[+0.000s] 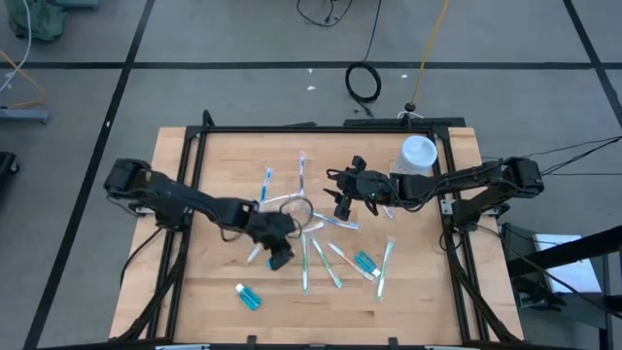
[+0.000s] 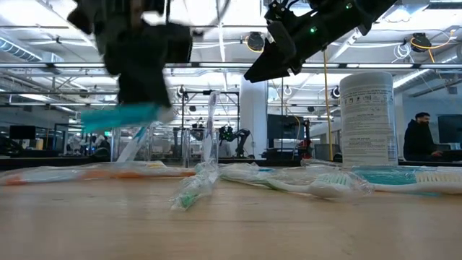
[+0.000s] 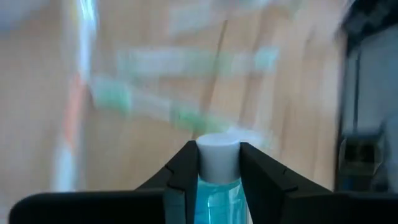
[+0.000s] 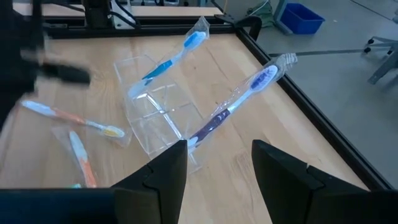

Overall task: Pick & Place toothbrushing station
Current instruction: Put the middle blue mouthwash into the transparent organizer

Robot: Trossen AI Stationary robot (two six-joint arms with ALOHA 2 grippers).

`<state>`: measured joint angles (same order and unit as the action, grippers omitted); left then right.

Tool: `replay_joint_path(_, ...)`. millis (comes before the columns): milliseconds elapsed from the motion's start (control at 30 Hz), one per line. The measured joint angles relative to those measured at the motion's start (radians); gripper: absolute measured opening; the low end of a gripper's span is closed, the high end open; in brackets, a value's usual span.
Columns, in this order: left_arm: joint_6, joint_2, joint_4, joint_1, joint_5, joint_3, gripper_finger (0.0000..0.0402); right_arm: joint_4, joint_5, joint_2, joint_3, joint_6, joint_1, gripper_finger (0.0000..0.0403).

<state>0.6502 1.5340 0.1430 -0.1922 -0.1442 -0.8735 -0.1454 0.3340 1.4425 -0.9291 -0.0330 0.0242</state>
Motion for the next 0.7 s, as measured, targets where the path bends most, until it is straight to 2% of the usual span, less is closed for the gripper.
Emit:
replay_joint_path(100, -0.088, -0.100, 0.011, 0.010, 0.175, -0.001, 0.0096, 0.000, 0.000, 0.000, 0.000, 0.000, 0.000, 0.0171)
replay_joint_path(233, -0.196, -0.198, -0.028, -0.007, 0.547, -0.001, 0.0104, -0.001, 0.000, 0.000, 0.000, 0.000, 0.000, 0.0171)
replay_joint_path(367, -0.233, -0.209, -0.092, -0.025, 0.874, -0.001, 0.0107, -0.001, 0.000, 0.000, 0.000, 0.000, 0.000, 0.0171)
replay_joint_path(600, -0.140, -0.084, -0.105, -0.014, 1.212, -0.001, 0.0108, 0.000, 0.000, 0.000, 0.000, -0.006, 0.000, 0.0171)
replay_joint_path(700, -0.076, -0.014, -0.112, 0.003, 1.317, -0.001, 0.0108, 0.000, 0.000, 0.000, 0.000, -0.007, 0.000, 0.0171)
